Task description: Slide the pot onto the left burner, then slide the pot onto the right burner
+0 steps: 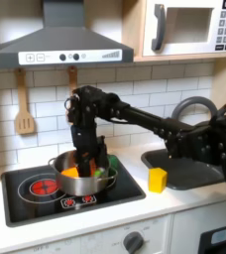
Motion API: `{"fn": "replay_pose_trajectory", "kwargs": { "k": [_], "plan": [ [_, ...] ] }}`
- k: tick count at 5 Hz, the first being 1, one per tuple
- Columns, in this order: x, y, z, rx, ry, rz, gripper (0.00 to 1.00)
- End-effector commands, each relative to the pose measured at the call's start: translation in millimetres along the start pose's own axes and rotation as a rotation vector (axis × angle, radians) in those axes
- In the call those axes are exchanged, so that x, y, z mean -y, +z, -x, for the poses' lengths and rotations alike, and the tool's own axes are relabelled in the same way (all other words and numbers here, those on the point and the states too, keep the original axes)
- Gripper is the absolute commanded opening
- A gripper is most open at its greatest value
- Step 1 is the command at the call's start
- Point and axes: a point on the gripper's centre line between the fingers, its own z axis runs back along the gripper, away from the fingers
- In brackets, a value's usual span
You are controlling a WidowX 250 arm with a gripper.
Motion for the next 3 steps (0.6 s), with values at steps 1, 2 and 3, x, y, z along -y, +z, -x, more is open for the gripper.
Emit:
{"fn": "replay_pose_trajectory", "kwargs": {
  "k": [1,2,3],
  "plan": [
    [2.1,8.8,0.5,0.004,-0.006,0.013,1.0],
    [2.2,12.0,1.3,0.008,-0.007,0.018,1.0],
    [3.8,13.1,2.6,0.001,-0.005,0.029,1.0]
  ]
}}
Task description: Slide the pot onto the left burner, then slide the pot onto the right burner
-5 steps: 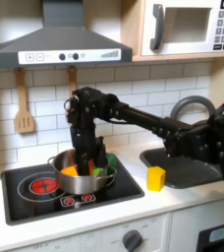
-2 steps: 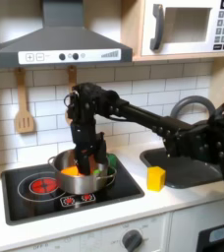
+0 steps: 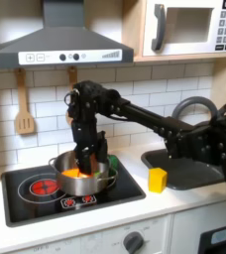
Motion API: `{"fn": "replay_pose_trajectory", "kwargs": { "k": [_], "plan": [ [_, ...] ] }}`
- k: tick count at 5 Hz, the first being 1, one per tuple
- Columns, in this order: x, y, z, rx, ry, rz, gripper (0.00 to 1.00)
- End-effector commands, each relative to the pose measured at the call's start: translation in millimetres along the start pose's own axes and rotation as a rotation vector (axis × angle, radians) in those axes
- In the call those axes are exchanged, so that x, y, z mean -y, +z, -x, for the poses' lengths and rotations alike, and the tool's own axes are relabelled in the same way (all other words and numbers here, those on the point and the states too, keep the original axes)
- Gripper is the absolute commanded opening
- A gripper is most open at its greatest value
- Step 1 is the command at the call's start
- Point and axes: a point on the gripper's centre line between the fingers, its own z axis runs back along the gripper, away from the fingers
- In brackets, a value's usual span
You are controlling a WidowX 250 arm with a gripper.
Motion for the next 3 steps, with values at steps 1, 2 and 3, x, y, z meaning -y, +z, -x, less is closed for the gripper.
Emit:
{"fn": "replay_pose_trajectory", "kwargs": {
  "k": [1,2,3],
  "plan": [
    [3.8,8.2,0.8,0.005,-0.007,0.021,1.0],
    [5.8,13.7,0.7,0.011,-0.008,0.033,1.0],
    [6.0,16.1,0.8,0.013,-0.011,0.039,1.0]
  ]
}}
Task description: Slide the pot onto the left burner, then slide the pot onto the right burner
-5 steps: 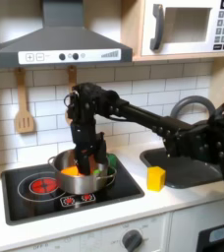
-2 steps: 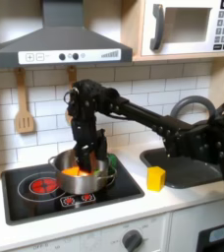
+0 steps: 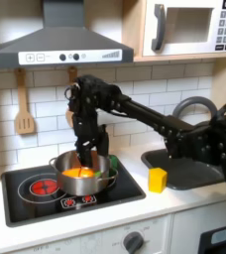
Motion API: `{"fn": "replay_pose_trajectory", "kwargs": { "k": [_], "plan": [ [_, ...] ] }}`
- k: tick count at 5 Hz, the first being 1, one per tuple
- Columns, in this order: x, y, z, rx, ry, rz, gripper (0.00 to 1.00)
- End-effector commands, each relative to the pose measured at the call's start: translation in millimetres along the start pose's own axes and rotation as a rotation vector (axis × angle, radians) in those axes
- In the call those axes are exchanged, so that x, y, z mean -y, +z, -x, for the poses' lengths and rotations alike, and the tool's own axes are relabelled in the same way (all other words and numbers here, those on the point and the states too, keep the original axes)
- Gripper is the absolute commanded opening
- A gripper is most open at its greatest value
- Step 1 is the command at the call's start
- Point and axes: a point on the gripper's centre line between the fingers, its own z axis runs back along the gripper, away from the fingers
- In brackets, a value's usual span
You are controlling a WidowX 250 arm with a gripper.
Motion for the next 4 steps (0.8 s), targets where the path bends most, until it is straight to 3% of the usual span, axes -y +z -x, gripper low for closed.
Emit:
{"fn": "replay_pose_trajectory", "kwargs": {
  "k": [1,3,4],
  "plan": [
    [2.7,7.1,2,-0.004,-0.004,0.024,1.0],
    [5.4,17.2,19,-0.01,-0.038,0.037,1.0],
    [8.4,32.3,40,0.018,-0.067,0.053,1.0]
  ]
}}
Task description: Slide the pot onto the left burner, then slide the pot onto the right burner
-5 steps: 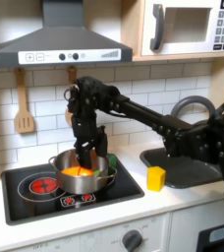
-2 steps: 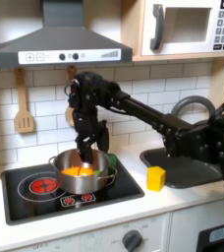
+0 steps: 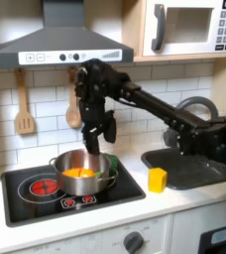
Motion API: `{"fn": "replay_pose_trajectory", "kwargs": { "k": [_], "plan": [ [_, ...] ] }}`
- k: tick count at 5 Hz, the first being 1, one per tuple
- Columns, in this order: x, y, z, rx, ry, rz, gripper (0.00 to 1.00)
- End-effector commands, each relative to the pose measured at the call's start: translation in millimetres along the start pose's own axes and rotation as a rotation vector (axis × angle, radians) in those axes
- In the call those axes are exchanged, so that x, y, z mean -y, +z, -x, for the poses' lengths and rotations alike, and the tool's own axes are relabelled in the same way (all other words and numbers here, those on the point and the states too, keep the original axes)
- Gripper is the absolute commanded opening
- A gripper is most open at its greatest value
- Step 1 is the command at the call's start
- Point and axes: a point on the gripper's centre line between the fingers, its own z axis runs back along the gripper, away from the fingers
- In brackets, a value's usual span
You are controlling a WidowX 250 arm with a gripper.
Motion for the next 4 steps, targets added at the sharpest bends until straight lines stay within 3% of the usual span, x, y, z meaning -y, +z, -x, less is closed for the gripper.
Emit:
{"fn": "replay_pose_trajectory", "kwargs": {
  "k": [1,2,4],
  "plan": [
    [-0.1,-7.3,30,-0.042,-0.039,-0.016,1.0],
    [-2.1,1.1,45,-0.026,-0.059,-0.013,1.0],
    [-1.0,-1.4,81,-0.051,-0.118,-0.022,1.0]
  ]
}}
